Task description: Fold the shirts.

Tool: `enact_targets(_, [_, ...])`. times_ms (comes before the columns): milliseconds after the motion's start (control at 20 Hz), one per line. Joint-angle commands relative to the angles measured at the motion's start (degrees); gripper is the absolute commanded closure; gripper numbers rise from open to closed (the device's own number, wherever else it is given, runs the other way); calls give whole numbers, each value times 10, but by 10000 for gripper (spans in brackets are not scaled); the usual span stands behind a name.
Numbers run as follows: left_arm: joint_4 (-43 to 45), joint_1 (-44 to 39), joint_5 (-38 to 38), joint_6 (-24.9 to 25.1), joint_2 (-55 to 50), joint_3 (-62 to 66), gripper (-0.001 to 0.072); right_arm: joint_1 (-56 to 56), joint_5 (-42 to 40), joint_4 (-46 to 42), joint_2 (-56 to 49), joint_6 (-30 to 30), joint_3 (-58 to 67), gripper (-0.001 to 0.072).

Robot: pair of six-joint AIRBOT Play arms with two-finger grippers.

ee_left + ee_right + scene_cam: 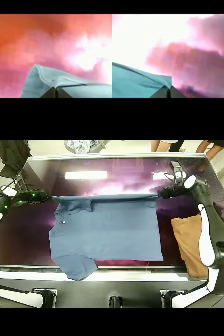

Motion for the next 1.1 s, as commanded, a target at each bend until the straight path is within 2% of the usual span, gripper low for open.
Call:
enact_targets(0, [-1,11,-41,24,8,-2,682,1,58,-16,12,-17,2,670])
enact_targets(100, [8,24,-172,22,18,-2,682,1,202,-42,21,-20,1,670])
enact_targets(200, [51,23,-283,18,16,-11,683,1,287,-45,15,-37,-13,670])
enact_targets(300, [75,23,-290,-22,13,-45,683,1,290,-44,10,-39,-39,670])
enact_targets(500, [75,23,-329,-31,-1,-99,683,1,299,-30,-21,-37,-51,670])
enact_targets(650, [85,25,-327,-39,-1,-100,683,1,300,14,-31,-32,-51,669])
enact_targets(850, [85,27,-299,-69,-3,-99,678,1,314,19,-36,-30,-51,668])
enact_targets(900, [80,28,-294,-69,-3,-96,598,1,313,19,-34,-30,-51,566])
enact_targets(950, [80,29,-296,-70,-3,-87,402,0,316,22,-30,-28,-49,364])
enact_targets(1000, [80,33,-310,-75,-2,-69,321,0,337,16,-22,-31,-45,254])
enact_targets(1050, [80,40,-334,-75,0,-46,320,0,365,-6,-8,-43,-41,206])
